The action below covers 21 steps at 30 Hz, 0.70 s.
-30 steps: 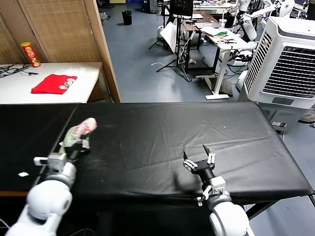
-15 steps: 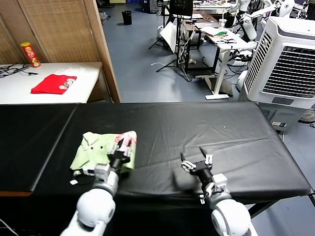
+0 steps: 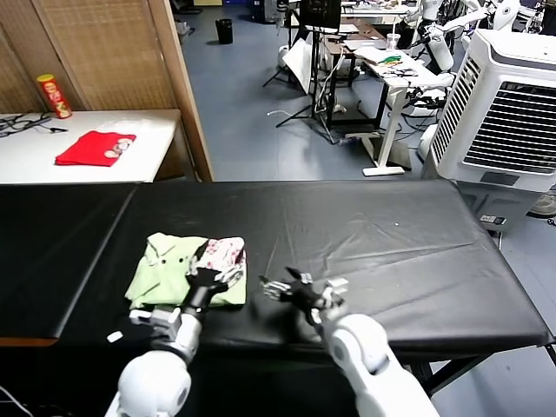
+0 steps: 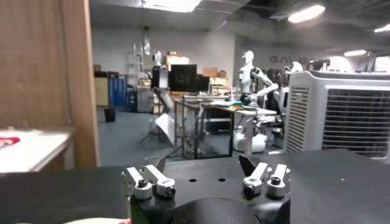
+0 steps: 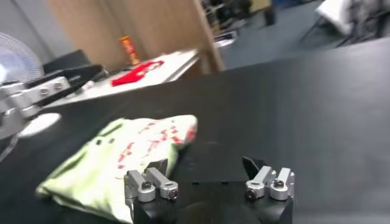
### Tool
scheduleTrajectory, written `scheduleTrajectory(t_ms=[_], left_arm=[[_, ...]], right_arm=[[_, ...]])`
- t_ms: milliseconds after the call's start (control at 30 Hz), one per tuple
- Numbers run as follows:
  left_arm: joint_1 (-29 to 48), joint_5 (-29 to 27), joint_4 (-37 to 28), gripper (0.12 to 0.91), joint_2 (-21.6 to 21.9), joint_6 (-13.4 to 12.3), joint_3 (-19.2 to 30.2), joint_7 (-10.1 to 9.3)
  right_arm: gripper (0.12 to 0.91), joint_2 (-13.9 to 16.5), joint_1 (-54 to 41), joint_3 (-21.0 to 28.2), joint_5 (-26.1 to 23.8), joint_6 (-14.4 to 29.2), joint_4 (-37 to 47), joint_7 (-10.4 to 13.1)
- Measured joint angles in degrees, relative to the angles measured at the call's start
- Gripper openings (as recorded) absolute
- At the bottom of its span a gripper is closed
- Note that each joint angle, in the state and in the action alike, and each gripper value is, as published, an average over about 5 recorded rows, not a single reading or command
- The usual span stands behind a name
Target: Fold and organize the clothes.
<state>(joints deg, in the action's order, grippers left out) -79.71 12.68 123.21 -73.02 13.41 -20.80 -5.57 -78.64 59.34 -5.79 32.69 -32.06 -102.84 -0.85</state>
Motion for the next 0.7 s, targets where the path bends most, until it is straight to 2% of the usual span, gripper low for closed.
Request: scheduleTrajectory(t_ms=[200, 300, 467, 567, 633, 700], left_arm=[[-3.38, -1.30, 1.54, 0.798, -0.36, -1.33, -2.98, -0.70], [-4.67, -1.62, 1.93, 0.798, -0.68, -1.72, -4.03, -0.75], [-6.21, -1.78, 2.41, 0.798, -0.76, -2.25, -5.36, -1.12], [-6.89, -1.71, 2.57, 0.798, -0.54, -2.51, -6.05, -1.56], [-7.23, -1.65, 2.59, 0.798, -0.36, -2.64, -6.37, -2.05], [-7.46, -1.61, 2.52, 0.798, -0.15, -2.79, -6.56, -2.62]], right_arm=[[0.775, -2.27, -4.59, 4.04, 1.77, -0.59, 5.94, -0.19], [0.666, -2.64, -4.91, 5.17, 1.87, -0.57, 6.93, -0.74], [0.385, -2.95, -4.67, 5.74, 1.75, -0.38, 7.40, -0.76], [0.222, -2.64, -3.59, 5.03, 1.27, -0.38, 6.37, 0.91], [0.154, -2.16, -2.32, 4.17, 0.93, -0.83, 4.79, 2.61], [0.137, -1.45, -0.47, 2.98, 0.89, -1.59, 2.52, 4.28]])
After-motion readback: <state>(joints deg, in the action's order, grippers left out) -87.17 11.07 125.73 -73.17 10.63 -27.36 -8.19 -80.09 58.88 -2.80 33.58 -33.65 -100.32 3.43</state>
